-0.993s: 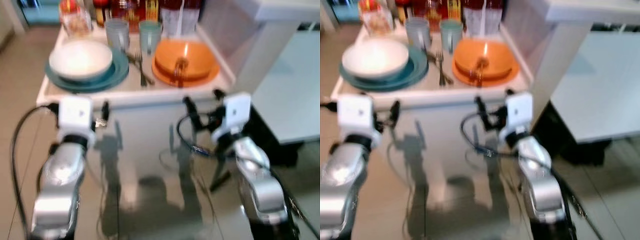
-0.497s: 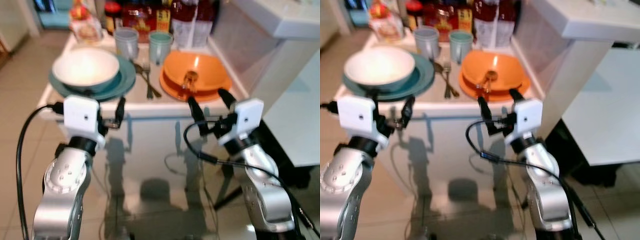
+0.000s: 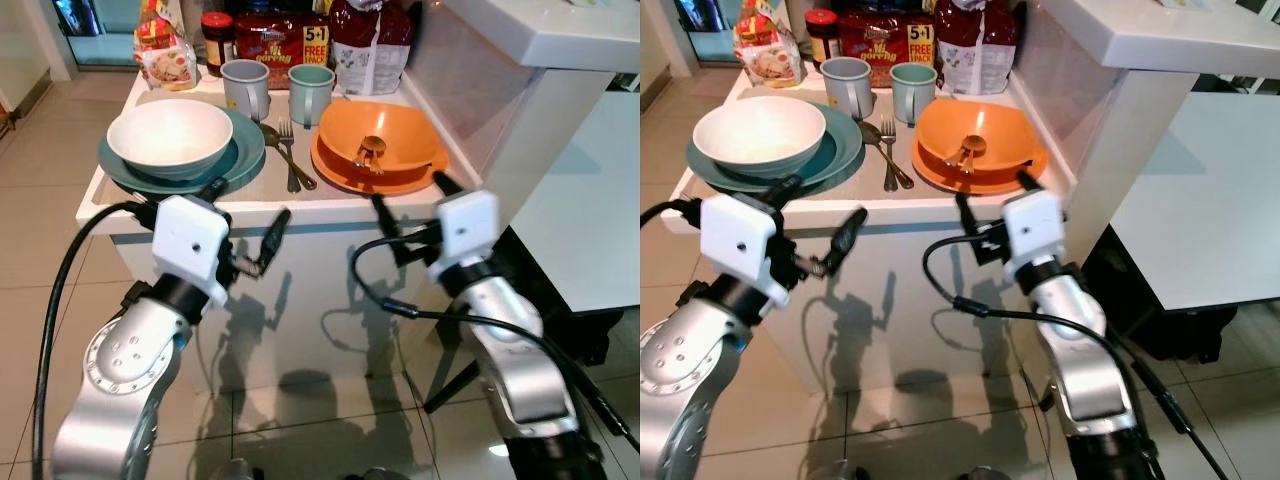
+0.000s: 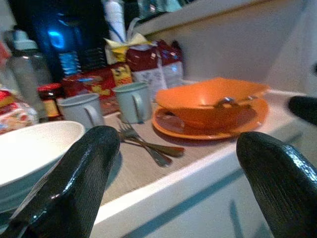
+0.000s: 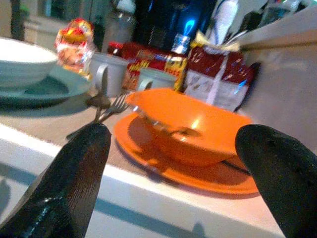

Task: Setting the table

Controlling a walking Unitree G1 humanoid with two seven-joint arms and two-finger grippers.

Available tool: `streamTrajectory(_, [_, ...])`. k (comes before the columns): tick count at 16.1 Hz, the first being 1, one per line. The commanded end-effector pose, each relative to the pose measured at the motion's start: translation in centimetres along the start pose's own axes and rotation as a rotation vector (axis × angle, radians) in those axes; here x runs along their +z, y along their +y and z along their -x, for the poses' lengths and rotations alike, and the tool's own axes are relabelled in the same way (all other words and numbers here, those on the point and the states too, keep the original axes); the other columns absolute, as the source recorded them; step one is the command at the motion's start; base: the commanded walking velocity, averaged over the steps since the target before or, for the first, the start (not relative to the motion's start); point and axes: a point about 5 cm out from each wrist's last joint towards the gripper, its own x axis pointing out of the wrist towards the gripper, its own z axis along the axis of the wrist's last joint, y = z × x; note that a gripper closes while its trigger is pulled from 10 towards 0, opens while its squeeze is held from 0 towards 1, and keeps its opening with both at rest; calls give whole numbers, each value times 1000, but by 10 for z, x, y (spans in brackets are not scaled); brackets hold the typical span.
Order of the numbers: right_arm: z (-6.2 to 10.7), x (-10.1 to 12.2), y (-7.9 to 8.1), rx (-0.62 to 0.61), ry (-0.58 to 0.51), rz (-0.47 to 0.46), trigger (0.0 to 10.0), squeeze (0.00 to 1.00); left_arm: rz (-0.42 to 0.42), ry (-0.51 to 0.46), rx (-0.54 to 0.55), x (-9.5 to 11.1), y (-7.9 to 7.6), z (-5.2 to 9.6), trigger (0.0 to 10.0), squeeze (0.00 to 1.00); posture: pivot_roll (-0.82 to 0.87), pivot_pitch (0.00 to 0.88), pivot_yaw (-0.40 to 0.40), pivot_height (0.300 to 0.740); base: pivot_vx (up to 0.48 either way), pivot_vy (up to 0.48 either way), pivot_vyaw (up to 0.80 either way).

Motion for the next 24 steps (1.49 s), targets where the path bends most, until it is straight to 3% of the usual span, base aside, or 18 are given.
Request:
streamTrajectory(1, [-6,-2,-2,-8,3,34,10000,0,-3,8,-30,1,-2,2,10000,0,55,52,-68,740,0,0,0])
streamTrajectory(7, [-24,0,-6,24,-51,238,10000,0,14,10,-45,0,-4,4,10000,0,70,38,-76,740,0,0,0])
streamTrajectory(11, [-25,-1,-3,64,-72,274,10000,0,19,19,-70,0,-7,5,10000,0,71,43,-74,740,0,0,0])
streamTrajectory(12, [-25,-2,-3,78,-73,290,7647,0,18,21,-72,0,-7,5,10000,0,71,43,-74,740,0,0,0])
streamTrajectory(13, [-26,-3,-3,81,-73,296,6392,0,18,21,-72,0,-7,5,10000,0,70,47,-72,740,0,0,0])
streamTrajectory(14, [-27,-3,-5,78,-75,303,3451,0,20,21,-74,0,-8,5,10000,0,68,52,-69,740,0,0,0])
streamTrajectory(16, [-30,-5,-7,76,-67,314,3255,0,22,24,-84,-1,-9,4,10000,0,68,52,-68,740,0,0,0])
streamTrajectory(17, [-31,-5,-8,77,-65,320,7451,0,22,24,-87,0,-10,4,10000,0,67,54,-66,740,0,0,0])
streamTrajectory(18, [-31,-5,-9,78,-64,325,7922,0,22,24,-88,0,-10,4,10000,0,68,53,-67,740,0,0,0])
streamTrajectory(19, [-33,-6,-9,81,-64,336,10000,0,22,24,-88,0,-10,4,10000,0,68,54,-66,740,0,0,0])
streamTrajectory(24, [-39,-9,-11,107,-46,358,10000,0,24,28,-109,0,-12,5,10000,0,72,55,-63,740,0,0,0])
